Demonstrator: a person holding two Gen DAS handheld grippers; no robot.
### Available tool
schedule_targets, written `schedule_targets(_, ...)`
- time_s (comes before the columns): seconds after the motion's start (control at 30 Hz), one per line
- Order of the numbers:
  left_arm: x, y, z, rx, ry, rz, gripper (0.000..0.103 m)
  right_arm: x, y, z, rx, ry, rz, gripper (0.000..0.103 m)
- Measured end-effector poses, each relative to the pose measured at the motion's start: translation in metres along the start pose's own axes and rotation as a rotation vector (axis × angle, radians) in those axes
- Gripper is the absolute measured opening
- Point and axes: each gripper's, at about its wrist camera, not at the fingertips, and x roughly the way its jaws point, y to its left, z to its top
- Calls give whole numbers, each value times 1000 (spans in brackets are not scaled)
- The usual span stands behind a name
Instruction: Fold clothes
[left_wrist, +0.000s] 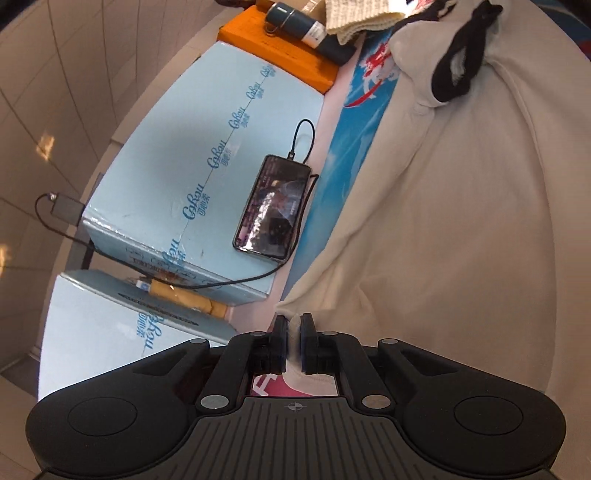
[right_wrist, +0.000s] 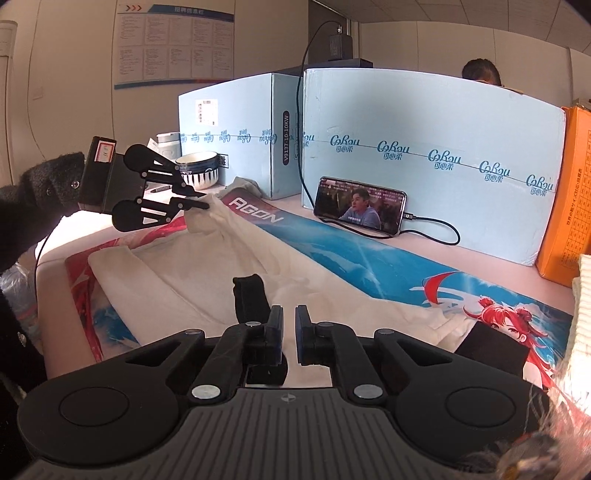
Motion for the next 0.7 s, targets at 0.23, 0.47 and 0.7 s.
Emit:
schedule_targets(0.23, 7, -15, -2, 43, 41, -35, 6, 27, 7, -7, -25, 68, 6, 53)
schedule_targets(0.47, 13, -11, -3, 24, 33, -7, 7, 38, -12, -6, 60, 82, 74, 13)
schedule_targets(0.7, 16, -7, 4, 165, -4, 120, 6, -6, -30, 10, 110, -57, 32, 10)
